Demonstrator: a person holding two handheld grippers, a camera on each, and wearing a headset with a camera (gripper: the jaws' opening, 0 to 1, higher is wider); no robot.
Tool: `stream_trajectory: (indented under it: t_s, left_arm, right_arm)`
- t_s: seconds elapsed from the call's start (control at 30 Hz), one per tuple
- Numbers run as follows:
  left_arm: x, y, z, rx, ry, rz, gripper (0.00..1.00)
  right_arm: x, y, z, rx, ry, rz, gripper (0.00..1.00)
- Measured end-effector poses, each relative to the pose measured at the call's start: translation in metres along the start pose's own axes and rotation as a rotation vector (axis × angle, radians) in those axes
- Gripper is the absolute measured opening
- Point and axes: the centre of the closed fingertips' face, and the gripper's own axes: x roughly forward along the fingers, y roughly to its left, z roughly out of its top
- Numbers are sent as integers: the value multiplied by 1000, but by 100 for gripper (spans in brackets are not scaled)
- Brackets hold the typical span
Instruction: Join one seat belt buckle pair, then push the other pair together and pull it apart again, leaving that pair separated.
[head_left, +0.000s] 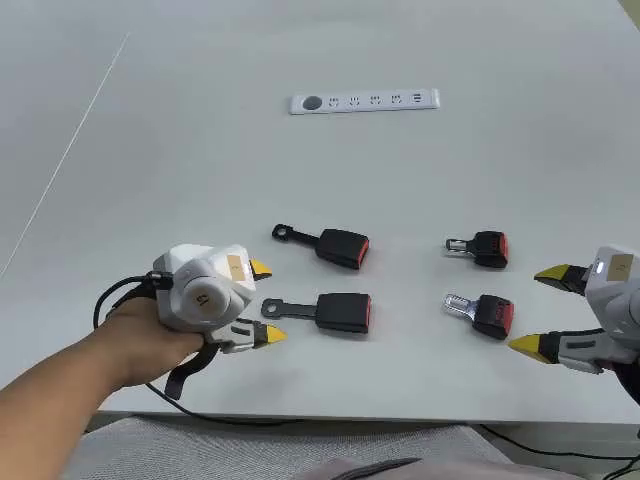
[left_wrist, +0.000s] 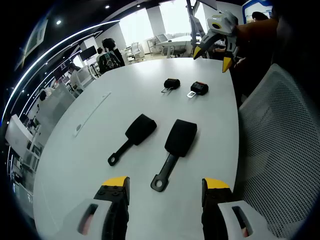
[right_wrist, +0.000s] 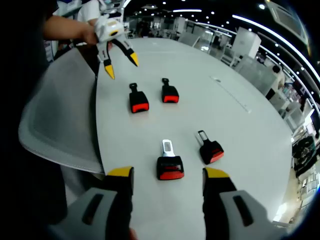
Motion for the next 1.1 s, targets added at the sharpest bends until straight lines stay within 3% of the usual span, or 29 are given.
stream_trajectory:
  t_s: [0.17, 0.3, 0.5, 0.6, 0.67, 0.77, 0.83, 0.87, 0.93, 1.1]
  left_arm:
    - [19, -3, 8, 17, 14, -41, 45]
    - [34, -10, 11, 63, 33, -89, 44]
    - [43, -16, 15, 95, 54, -118, 44]
    - [30, -13, 26, 80, 3, -83, 51]
    - [15, -11, 22, 70, 1, -58, 61]
    - [-16, -7, 22, 29, -60, 7, 78]
    - [-35, -1, 16, -9, -77, 63, 97]
    - [-42, -3, 13, -11, -71, 62, 100]
    - [-56, 7, 5, -11, -64, 120, 100]
    - [-65, 7, -8, -51, -48, 145, 100]
  right_arm:
    - [10, 2, -3, 2, 20, 32, 48]
    - [19, 2, -6, -10, 39, 57, 45]
    - [25, -2, -8, -6, 53, 67, 43]
    - [13, -7, 3, 16, 7, 22, 47]
    - [1, -11, 6, 25, -12, -23, 55]
    - [-21, -17, 11, 37, -55, -108, 76]
    - [-31, -21, 13, 44, -76, -157, 90]
    - [-36, -19, 16, 48, -95, -159, 96]
    - [-41, -15, 17, 43, -106, -162, 100]
    - [-38, -11, 17, 14, -99, -164, 100]
